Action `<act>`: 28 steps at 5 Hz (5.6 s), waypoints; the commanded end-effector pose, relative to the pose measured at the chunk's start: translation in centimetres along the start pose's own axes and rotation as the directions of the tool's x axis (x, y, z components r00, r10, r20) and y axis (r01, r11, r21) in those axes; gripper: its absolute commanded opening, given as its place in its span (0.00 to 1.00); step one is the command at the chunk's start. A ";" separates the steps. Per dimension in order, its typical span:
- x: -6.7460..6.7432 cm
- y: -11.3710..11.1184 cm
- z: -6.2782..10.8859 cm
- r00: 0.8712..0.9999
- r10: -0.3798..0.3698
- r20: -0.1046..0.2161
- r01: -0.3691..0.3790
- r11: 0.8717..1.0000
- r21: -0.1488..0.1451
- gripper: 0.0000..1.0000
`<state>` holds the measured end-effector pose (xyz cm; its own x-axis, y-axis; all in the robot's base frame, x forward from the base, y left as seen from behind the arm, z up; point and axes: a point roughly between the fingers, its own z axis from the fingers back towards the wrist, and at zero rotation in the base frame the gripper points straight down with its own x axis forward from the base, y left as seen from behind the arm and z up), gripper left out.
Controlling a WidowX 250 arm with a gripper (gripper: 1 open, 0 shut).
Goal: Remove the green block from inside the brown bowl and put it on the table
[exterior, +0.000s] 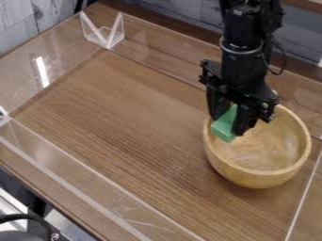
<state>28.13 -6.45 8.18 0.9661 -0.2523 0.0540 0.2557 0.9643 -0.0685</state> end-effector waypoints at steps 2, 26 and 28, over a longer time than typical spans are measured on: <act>1.0 0.5 1.9 0.991 -0.046 0.129 0.046 0.999 0.005 0.00; 6.8 4.0 3.2 0.905 -0.190 0.380 0.165 0.981 0.097 0.00; 7.0 3.5 3.4 0.896 -0.194 0.400 0.172 0.981 0.091 0.00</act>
<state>34.83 -4.23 9.71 0.8333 -0.3792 0.4023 0.4104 0.9119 0.0095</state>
